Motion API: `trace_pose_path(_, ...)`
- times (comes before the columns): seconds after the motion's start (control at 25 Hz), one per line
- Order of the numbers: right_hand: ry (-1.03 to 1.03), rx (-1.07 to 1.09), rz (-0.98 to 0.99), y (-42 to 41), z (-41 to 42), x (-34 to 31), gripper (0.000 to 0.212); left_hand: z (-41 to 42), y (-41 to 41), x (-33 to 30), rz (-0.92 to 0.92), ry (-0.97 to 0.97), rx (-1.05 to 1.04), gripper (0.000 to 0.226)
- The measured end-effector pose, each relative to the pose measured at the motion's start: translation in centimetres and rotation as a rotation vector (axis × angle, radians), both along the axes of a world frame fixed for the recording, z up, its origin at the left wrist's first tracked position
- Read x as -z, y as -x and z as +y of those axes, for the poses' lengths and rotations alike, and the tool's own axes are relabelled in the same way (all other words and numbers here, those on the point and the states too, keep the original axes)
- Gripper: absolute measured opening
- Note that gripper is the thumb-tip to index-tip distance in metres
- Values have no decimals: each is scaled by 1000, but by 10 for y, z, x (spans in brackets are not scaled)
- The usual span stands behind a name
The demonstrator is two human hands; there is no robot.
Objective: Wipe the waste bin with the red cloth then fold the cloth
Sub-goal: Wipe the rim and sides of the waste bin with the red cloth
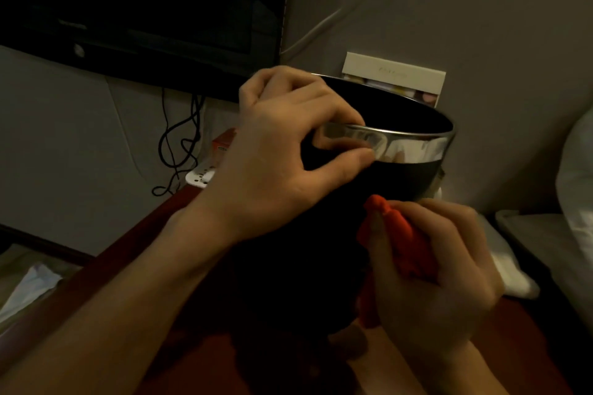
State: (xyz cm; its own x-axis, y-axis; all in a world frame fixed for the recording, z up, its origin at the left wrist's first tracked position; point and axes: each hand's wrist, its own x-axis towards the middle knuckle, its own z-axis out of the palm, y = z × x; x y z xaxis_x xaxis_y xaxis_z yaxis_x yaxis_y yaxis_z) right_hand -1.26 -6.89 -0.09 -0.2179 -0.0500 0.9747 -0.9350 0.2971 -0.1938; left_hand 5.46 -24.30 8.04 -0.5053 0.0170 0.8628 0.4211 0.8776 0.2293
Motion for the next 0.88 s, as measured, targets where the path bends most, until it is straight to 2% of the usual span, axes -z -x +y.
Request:
trace_pose_path(0.12,-20,3,8,0,0,4,15,2,2,1,9,-24,-12,20)
trace_pose_path(0.28,-201,-19,44,-6,-9,24,14,-8,2,-1,14,-41,4,20)
trace_pose_path(0.52,-11,85,26,15,14,-6,20,-13,2,-2,-5,-59,47,20)
trace_pose_path(0.76,-229,-37,105,-1,-8,31,16,-27,-1,-5,-67,-108,104,17)
trace_pose_path(0.88,-130,-24,56,4,-2,17,15,-16,-2,-4,-75,-90,68,15)
